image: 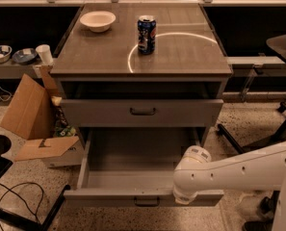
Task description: Open middle drawer
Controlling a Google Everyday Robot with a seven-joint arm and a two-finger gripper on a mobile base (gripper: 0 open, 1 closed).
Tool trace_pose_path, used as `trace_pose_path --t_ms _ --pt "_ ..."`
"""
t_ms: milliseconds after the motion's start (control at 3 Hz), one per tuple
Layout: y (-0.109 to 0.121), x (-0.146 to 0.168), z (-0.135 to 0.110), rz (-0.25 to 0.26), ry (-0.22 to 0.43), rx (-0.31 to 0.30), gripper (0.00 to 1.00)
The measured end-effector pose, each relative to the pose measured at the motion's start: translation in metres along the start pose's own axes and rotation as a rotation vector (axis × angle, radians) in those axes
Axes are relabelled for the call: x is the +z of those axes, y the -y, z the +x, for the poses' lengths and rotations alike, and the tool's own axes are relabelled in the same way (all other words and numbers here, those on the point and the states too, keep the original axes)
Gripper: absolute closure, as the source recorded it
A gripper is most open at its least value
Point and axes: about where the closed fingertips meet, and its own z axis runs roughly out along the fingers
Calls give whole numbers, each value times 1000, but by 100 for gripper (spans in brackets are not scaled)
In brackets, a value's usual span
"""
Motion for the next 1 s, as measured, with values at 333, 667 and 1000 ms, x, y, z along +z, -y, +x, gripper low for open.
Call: trace_pose_path --t_ms 333,667,1000 --pt "0 0 0 0 0 0 36" --pt "0 0 0 0 0 0 13" --pt "0 0 0 0 0 0 0"
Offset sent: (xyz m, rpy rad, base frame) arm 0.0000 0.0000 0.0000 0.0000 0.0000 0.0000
